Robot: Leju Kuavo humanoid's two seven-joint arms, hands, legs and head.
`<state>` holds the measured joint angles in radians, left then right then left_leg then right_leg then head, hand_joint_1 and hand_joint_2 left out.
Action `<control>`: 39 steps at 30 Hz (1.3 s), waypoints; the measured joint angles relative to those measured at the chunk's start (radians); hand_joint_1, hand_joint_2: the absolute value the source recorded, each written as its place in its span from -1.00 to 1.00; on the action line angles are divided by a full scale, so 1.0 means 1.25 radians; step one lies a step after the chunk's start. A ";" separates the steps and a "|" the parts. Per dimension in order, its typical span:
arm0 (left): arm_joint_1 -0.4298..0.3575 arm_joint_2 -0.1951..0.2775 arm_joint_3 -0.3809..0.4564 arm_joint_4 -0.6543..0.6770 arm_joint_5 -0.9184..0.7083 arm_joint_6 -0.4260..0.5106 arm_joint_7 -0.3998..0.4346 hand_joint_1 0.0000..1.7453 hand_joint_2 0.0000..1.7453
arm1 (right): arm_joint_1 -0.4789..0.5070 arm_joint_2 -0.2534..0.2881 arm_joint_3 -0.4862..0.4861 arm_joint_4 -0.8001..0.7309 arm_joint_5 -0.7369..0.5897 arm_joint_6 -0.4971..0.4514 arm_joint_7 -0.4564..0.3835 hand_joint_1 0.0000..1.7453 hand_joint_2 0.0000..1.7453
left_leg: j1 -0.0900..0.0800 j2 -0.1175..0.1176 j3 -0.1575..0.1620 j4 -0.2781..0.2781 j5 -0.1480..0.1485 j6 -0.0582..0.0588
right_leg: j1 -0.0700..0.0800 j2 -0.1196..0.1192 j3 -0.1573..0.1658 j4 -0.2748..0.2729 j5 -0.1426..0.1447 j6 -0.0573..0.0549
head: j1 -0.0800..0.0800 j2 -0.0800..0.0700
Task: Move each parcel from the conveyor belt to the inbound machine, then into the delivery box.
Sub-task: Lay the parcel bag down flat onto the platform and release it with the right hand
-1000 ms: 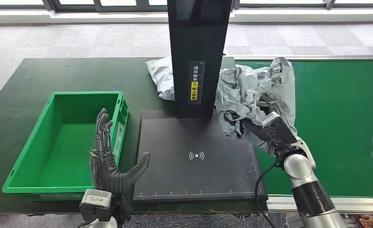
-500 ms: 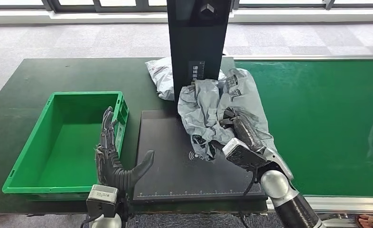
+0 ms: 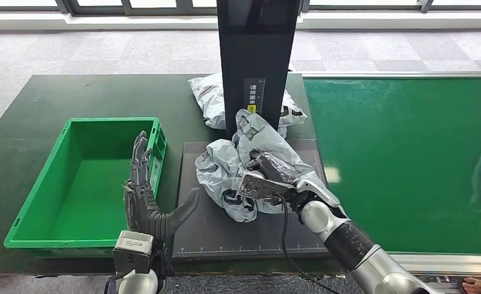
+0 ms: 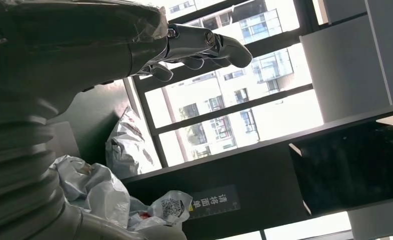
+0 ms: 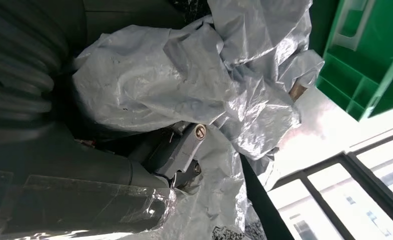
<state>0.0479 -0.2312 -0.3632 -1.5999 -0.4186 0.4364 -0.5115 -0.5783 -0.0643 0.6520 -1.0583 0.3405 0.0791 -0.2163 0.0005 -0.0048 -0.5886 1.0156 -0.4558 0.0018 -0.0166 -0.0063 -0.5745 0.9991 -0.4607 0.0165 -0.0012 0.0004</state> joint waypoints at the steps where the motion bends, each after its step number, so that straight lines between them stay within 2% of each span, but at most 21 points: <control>1: 0.000 0.000 0.000 0.000 0.000 0.001 0.001 -1.00 1.00 | -0.008 0.005 0.006 0.019 -0.001 0.004 0.000 1.00 1.00 | 0.000 0.000 0.000 0.000 0.000 0.000 | 0.000 0.000 0.000 0.000 0.000 0.000 | 0.000 0.000; 6: 0.000 0.000 0.000 0.000 0.000 0.002 0.002 -1.00 1.00 | -0.034 0.023 0.024 0.082 -0.005 0.011 0.001 1.00 1.00 | 0.000 0.000 0.000 0.000 0.000 0.000 | 0.000 0.000 0.000 0.000 0.000 0.000 | 0.000 0.000; 17: 0.000 0.000 0.000 0.002 0.000 0.002 0.003 -1.00 1.00 | -0.050 0.036 0.030 0.129 -0.007 0.011 0.001 1.00 1.00 | 0.000 0.000 0.000 0.000 0.000 0.000 | 0.000 0.000 0.000 0.000 0.000 0.000 | 0.000 0.000; 18: 0.000 0.000 0.000 0.002 0.000 0.002 0.003 -1.00 1.00 | -0.050 0.036 0.030 0.131 -0.007 0.012 0.001 0.54 1.00 | 0.000 0.000 0.000 0.000 0.000 0.000 | 0.000 0.000 0.000 0.000 0.000 0.000 | 0.000 0.000; 21: 0.000 0.000 0.000 0.002 0.000 0.002 0.005 -1.00 1.00 | -0.057 0.040 0.035 0.144 -0.011 0.027 0.005 -0.96 -0.50 | 0.000 0.000 0.000 0.000 0.000 0.000 | 0.000 0.000 0.000 0.000 0.000 0.000 | 0.000 0.000; 22: 0.000 0.000 0.000 0.002 0.000 0.002 0.006 -1.00 1.00 | -0.062 0.043 0.041 0.153 -0.012 0.035 0.008 -1.00 -1.00 | 0.000 0.000 0.000 0.000 0.000 0.000 | 0.000 0.000 0.000 0.000 0.000 0.000 | 0.000 0.000; 32: -0.010 0.000 -0.003 0.009 0.008 -0.002 0.012 -1.00 1.00 | -0.122 0.049 0.141 0.239 0.006 0.109 -0.007 -1.00 -1.00 | 0.000 0.001 0.000 0.000 0.000 0.000 | 0.000 0.001 -0.001 0.000 0.000 0.000 | 0.000 0.000; 39: -0.011 0.001 -0.002 0.011 0.009 0.004 0.009 -1.00 1.00 | -0.160 0.015 0.172 0.236 -0.004 0.141 0.006 -1.00 -1.00 | 0.000 0.000 0.000 0.000 0.000 0.000 | 0.000 0.000 -0.001 0.000 0.000 0.000 | 0.000 0.000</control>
<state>0.0335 -0.2298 -0.3662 -1.5857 -0.4070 0.4418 -0.4998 -0.7777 -0.0454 0.8664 -0.7629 0.3349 0.2551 -0.2091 0.0003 -0.0044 -0.5889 1.0158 -0.4558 0.0017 -0.0167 -0.0057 -0.5752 0.9990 -0.4605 0.0165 -0.0011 0.0004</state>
